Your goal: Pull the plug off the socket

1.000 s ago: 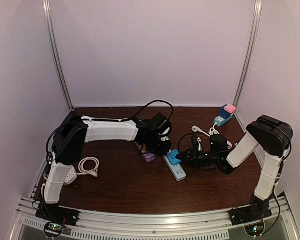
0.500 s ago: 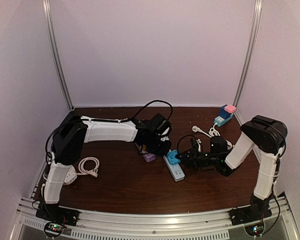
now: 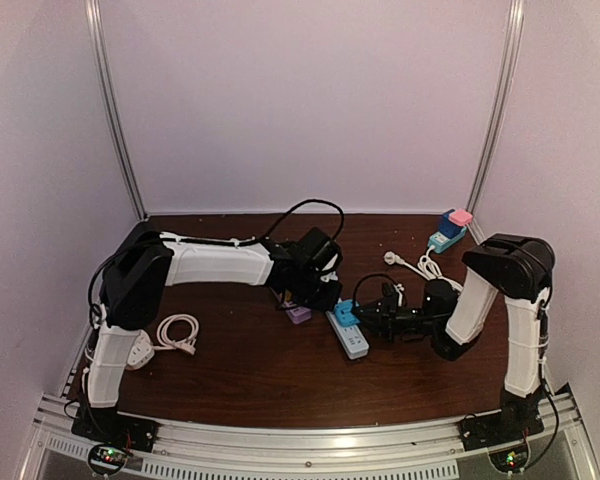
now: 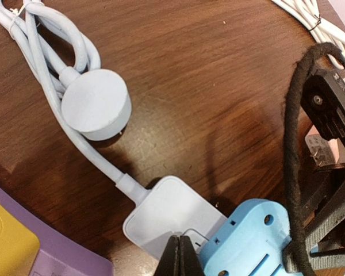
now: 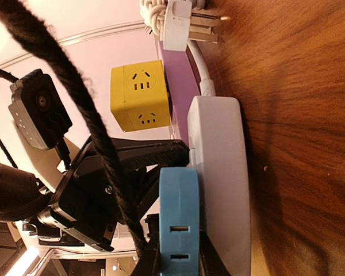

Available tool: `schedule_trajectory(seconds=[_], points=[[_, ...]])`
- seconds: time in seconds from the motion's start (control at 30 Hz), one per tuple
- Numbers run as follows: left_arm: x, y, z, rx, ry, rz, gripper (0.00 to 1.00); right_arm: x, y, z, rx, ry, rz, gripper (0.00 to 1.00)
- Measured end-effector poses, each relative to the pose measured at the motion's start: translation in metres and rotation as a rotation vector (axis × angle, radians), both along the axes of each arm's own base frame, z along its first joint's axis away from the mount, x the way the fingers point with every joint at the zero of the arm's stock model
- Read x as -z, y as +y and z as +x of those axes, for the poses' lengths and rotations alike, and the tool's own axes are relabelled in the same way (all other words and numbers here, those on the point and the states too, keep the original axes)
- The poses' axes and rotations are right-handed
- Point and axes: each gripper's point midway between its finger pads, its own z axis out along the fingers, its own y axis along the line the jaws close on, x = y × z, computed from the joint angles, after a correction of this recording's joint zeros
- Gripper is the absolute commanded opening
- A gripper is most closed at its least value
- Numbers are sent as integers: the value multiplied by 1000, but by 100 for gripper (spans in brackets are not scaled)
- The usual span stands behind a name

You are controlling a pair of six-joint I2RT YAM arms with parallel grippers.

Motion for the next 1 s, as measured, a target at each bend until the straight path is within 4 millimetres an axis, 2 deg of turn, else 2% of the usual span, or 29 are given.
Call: schedule_trajectory(seconds=[0.2,0.37,0.67,0.83,1.0], points=[[0,0,1,-3,-8,-2,0,-2,-1,1,10,35,29,0],[3,1,-2,-1,-4,6,0,-21,1,4,6,-25,67,0],[2,1,-2,-1,-4,6,0,-32,-1,8,13,-57,60,0],[0,4,-6,5,14,32,0,-47,-7,11,18,-129,11,0],[-4,6,-11,18,35,69,0,-43,-12,11,11,-163,-118,0]])
